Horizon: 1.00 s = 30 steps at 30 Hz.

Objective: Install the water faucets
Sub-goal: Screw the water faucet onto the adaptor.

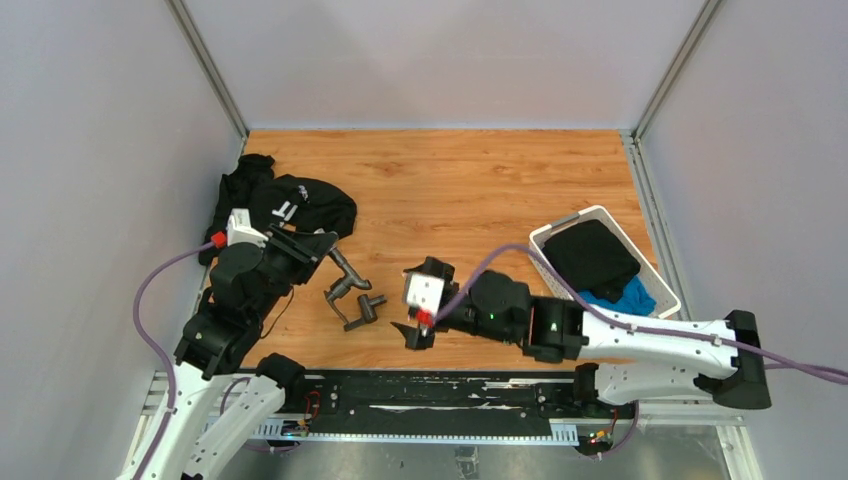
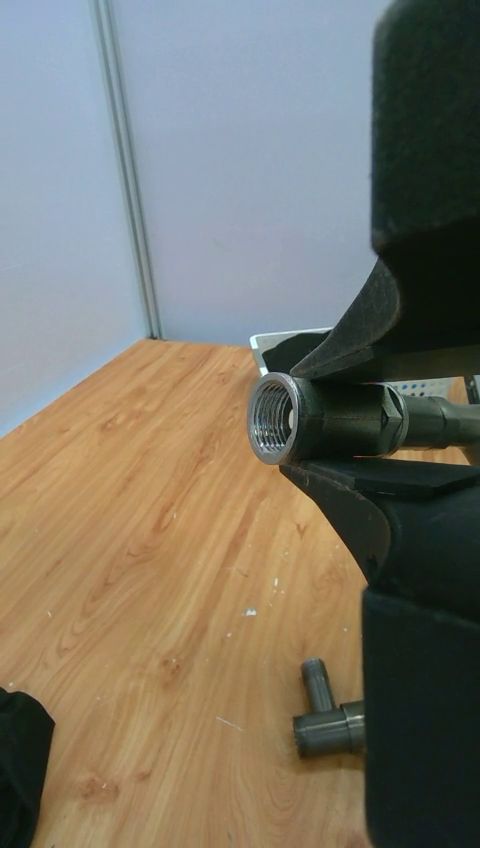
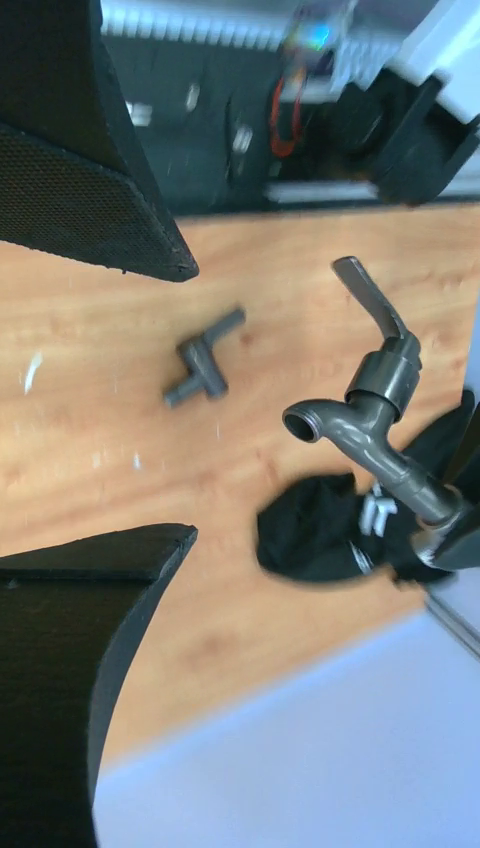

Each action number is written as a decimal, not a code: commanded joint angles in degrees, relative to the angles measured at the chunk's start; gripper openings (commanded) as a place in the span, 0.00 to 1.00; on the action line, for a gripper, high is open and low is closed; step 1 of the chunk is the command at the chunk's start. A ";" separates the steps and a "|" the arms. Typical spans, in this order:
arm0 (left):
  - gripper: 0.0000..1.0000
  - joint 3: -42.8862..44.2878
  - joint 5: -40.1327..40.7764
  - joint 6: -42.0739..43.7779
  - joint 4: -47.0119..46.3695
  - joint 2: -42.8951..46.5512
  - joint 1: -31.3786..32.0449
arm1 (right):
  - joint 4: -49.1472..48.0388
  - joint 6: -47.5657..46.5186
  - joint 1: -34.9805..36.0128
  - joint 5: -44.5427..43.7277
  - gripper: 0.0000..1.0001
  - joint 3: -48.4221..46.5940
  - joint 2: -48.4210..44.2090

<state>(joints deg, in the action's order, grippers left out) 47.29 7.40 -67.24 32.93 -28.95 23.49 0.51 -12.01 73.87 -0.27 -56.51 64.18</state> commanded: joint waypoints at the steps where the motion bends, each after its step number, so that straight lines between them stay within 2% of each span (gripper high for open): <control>1: 0.00 2.37 1.23 -0.48 -0.68 -0.95 0.07 | -13.67 -35.18 10.46 -24.75 0.89 7.89 -0.20; 4: 0.00 2.50 0.98 -1.07 -0.18 -1.73 0.07 | -25.07 -46.97 14.87 -30.99 0.90 10.98 3.35; 12: 0.00 1.88 -0.14 -1.77 1.00 -2.78 0.07 | -58.55 -71.30 18.15 -34.37 0.97 14.90 17.95; 17: 0.00 1.40 -1.08 -2.27 0.30 -2.98 0.07 | -67.99 -77.29 18.03 -33.45 0.96 12.68 27.02; 21: 0.00 1.41 -1.74 -2.45 0.42 -3.12 0.07 | -71.93 -78.83 17.68 -32.49 0.94 10.18 31.48; 26: 0.00 1.35 -2.05 -2.45 0.92 -2.97 0.07 | -75.11 -79.47 16.75 -30.65 0.81 7.86 34.74; 30: 0.00 0.99 -2.45 -2.54 0.65 -2.87 0.07 | -78.24 -79.48 15.51 -30.64 0.62 5.92 37.30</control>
<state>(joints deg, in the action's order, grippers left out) 47.68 5.69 -68.99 35.38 -32.10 23.49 -70.46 -90.43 90.65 -31.57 -47.86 99.46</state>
